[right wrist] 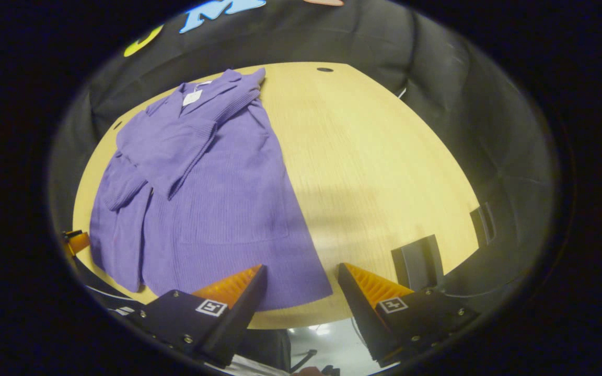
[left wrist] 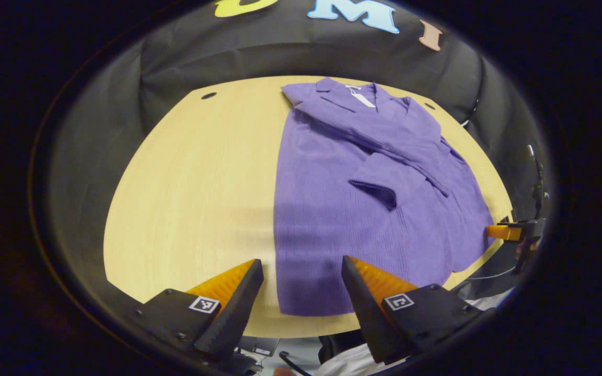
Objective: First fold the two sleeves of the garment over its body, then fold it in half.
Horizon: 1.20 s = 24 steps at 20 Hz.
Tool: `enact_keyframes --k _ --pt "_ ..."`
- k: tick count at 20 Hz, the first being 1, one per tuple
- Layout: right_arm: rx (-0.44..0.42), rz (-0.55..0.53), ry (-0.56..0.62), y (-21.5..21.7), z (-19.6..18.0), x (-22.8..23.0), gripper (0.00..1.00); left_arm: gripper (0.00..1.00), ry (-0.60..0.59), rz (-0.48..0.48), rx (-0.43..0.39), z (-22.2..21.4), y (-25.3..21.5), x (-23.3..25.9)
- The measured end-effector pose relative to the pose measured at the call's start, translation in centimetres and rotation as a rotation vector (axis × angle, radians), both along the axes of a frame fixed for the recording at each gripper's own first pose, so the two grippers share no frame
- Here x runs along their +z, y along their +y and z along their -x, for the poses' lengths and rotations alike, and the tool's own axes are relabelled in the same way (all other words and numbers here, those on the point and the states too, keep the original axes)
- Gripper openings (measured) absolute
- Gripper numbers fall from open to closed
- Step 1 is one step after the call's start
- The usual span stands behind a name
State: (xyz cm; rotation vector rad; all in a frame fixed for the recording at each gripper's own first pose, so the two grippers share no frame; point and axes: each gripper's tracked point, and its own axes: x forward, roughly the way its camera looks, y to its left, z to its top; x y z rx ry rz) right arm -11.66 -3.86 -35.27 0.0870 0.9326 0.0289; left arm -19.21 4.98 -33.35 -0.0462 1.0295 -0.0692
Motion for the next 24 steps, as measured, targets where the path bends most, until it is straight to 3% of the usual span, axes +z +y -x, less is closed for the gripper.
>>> enact_keyframes --k 6,10,11,13,16,17,18,19,21,22,23,24 --pt "0.014 -0.011 0.038 0.4 0.2 -0.3 0.91 0.99 0.061 -0.012 -0.005 1.6 -0.4 -2.4" --pt "0.012 -0.008 0.067 1.0 0.7 -0.5 0.99 1.0 0.042 -0.041 -0.038 1.4 -1.1 -2.5" --pt "0.014 -0.01 0.074 1.1 0.8 -0.6 0.9 0.98 0.041 -0.041 -0.058 1.4 -1.6 -2.6" --pt "0.038 -0.006 0.085 1.5 0.7 -0.5 0.89 0.76 0.04 -0.042 -0.101 1.4 -2.6 -2.4" --pt "0.072 -0.002 0.096 2.7 0.5 -0.4 0.63 0.43 0.04 -0.034 -0.108 1.2 -3.4 -2.5" --pt "0.071 -0.003 0.099 3.0 0.7 -0.3 0.46 0.37 0.038 -0.026 -0.1 1.1 -3.5 -2.5" --pt "0.07 -0.008 0.1 3.2 0.6 -0.2 0.39 0.23 0.04 -0.022 -0.083 1.0 -3.6 -2.5" --pt "0.065 -0.008 0.103 3.4 0.5 -0.3 0.25 0.18 0.048 -0.023 -0.077 1.0 -3.6 -2.4" --pt "0.088 0.0 0.111 3.4 0.6 -0.2 0.22 0.18 0.038 -0.011 -0.074 0.6 -3.8 -2.5" --pt "0.064 -0.033 0.077 3.6 -0.4 0.0 0.22 0.07 0.04 0.0 -0.066 0.8 -3.7 -2.2" --pt "0.051 -0.055 0.114 3.5 0.4 1.1 0.06 0.07 0.034 0.011 -0.075 0.7 -3.7 -2.2" --pt "0.053 -0.082 0.118 4.0 0.2 0.0 0.04 0.07 0.029 0.024 -0.072 0.8 -3.8 -2.1"
